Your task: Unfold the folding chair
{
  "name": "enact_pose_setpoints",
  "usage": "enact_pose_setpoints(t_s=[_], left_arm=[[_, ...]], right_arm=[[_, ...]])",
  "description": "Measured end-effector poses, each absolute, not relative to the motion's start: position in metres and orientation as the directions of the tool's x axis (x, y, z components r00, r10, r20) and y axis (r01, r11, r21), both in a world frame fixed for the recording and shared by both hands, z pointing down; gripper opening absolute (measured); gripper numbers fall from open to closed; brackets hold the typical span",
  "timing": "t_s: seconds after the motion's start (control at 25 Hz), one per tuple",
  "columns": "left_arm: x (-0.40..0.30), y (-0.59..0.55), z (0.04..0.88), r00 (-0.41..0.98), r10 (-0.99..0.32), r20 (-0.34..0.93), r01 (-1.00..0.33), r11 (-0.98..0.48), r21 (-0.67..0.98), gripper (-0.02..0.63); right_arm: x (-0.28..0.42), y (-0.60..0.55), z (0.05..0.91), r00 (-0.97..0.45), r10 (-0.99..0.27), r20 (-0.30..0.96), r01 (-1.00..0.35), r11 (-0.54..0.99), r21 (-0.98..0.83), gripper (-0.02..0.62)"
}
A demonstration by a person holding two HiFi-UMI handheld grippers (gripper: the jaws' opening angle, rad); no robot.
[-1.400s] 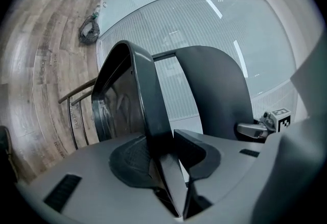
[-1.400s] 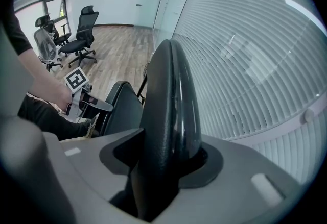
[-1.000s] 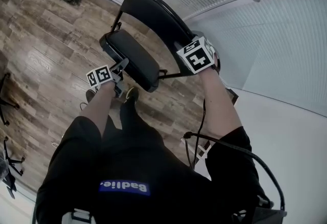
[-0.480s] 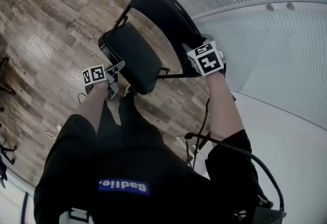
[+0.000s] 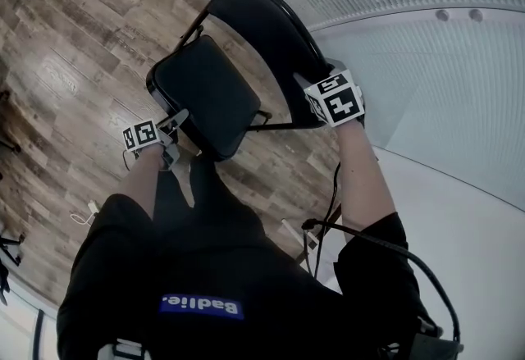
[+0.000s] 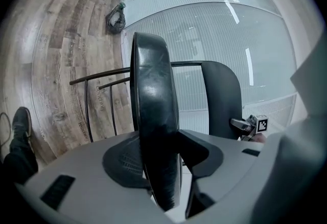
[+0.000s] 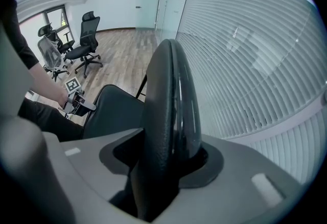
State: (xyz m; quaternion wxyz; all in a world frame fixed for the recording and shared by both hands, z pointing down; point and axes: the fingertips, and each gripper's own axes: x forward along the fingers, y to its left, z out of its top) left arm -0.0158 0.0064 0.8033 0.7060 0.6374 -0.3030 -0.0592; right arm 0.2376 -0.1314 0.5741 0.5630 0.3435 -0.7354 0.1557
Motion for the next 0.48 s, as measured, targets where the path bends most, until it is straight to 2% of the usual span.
enact_pose_setpoints(t_s=[0.48], left_arm=[[-0.047, 0.034, 0.840, 0.824, -0.501, 0.263, -0.234, 0.121, 0.965, 0.166]], right_arm=[[0.235, -0.128, 0.594, -0.163, -0.303, 0.939, -0.687, 0.718, 0.112, 0.196]])
